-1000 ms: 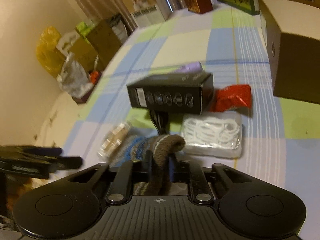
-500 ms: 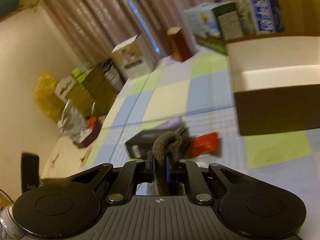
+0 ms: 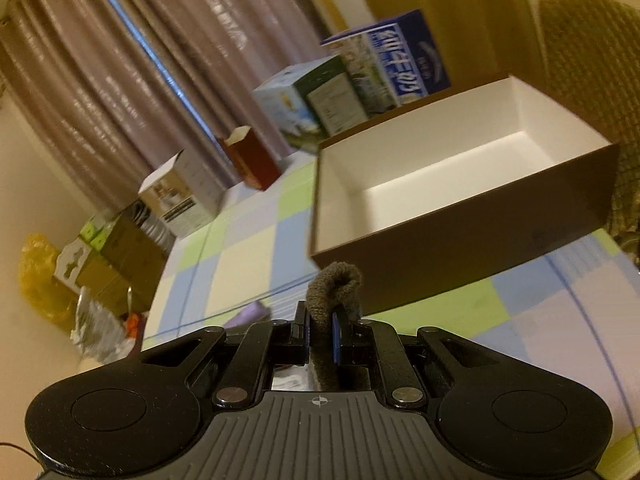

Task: Organize objects
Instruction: 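Grasp the striped knit sleeve with the right tool while the left tool grasps the cotton swab bag, then carry knit sleeve and swab bag into the brown box and open both tools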

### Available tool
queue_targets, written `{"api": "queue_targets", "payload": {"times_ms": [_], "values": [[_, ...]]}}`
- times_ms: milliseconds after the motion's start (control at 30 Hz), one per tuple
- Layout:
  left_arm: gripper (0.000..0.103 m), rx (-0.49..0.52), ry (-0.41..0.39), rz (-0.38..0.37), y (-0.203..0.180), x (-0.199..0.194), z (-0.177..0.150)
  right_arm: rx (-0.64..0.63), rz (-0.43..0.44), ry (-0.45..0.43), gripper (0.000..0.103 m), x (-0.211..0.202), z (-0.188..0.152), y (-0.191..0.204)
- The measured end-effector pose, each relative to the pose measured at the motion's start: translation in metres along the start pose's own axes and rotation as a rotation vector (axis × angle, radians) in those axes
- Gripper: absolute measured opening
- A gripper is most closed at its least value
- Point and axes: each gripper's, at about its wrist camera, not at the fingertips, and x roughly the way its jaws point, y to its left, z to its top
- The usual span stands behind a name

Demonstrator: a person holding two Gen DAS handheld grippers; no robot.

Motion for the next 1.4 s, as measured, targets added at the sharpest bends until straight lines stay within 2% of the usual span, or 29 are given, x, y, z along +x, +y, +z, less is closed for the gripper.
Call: {"api": "queue_targets", "payload": {"times_ms": [133, 267, 567, 833, 1100, 1400], "values": [[0.034, -0.010, -0.010, 0.002, 0.001, -0.001, 0.005, 0.012, -0.021, -0.014, 0.007, -0.007, 0.007, -0.012], [0.024, -0.035, -0.010, 0.000, 0.004, -0.005, 0.005, 0.018, -0.025, -0.022, 0.007, -0.011, 0.013, -0.021], [0.023, -0.105, -0.047, 0.025, 0.010, -0.033, 0.005, 0.027, 0.002, -0.049, 0.007, -0.024, 0.032, -0.036], [0.023, -0.118, -0.136, 0.035, -0.002, -0.068, 0.028, 0.038, 0.021, -0.093, 0.007, -0.038, 0.055, -0.048], [0.023, -0.052, -0.216, -0.035, -0.054, -0.076, 0.050, 0.056, 0.022, -0.164, 0.007, -0.053, 0.087, -0.071], [0.023, 0.044, -0.269, -0.109, -0.125, -0.065, 0.101, 0.085, 0.001, -0.243, 0.007, -0.061, 0.125, -0.104]]}}
